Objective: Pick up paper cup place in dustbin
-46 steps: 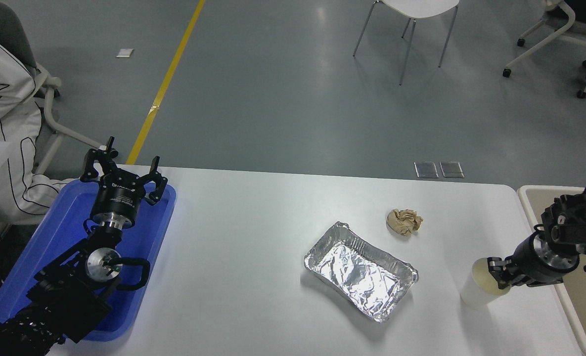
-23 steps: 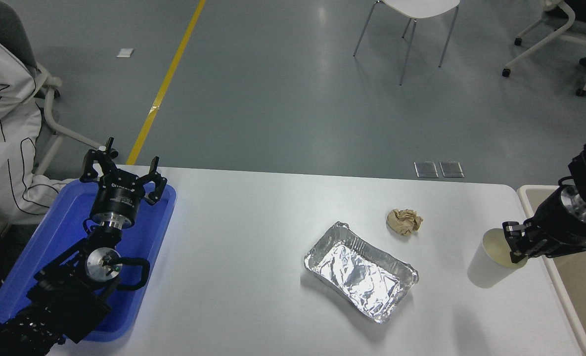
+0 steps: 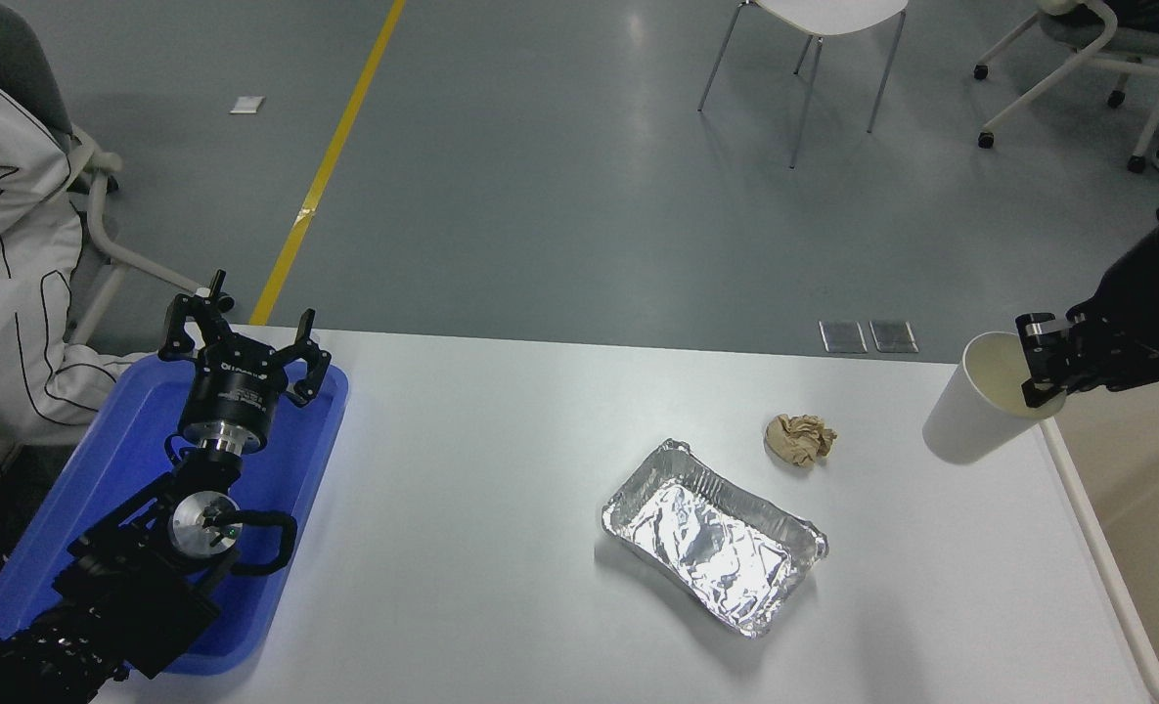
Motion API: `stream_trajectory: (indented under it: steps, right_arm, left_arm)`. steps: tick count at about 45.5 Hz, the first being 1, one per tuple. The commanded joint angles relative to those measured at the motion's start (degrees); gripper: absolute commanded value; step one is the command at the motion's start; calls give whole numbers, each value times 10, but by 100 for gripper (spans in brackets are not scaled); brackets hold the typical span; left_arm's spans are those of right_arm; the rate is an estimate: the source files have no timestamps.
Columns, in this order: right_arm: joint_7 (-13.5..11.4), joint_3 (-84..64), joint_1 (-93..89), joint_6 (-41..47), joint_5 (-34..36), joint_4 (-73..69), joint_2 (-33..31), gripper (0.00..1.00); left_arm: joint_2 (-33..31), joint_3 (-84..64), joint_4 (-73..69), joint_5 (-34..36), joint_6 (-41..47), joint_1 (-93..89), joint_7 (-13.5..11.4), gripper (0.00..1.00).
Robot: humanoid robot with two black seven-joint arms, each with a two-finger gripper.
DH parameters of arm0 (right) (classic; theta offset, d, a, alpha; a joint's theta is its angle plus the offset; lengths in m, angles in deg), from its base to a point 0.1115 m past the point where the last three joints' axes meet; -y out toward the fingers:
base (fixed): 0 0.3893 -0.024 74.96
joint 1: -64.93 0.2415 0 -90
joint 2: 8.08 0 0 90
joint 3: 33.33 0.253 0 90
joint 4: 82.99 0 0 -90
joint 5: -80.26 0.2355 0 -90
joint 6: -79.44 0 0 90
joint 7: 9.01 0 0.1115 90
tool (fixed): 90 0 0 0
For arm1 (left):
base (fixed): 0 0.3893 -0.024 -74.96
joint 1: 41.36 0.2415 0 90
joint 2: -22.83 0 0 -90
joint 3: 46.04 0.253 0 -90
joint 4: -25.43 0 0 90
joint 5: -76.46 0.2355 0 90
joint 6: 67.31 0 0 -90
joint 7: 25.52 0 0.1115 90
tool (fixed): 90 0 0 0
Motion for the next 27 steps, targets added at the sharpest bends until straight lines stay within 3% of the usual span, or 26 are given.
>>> stream_trajectory:
  steps: [1, 27]
  right_arm:
    - [0, -13, 46, 3, 0, -2, 1, 0]
    - [0, -114, 48, 3, 1, 4, -26, 0]
  left_arm:
    - [0, 0, 0, 0, 0, 0, 0, 100]
    - [1, 1, 0, 0, 0, 0, 0, 100]
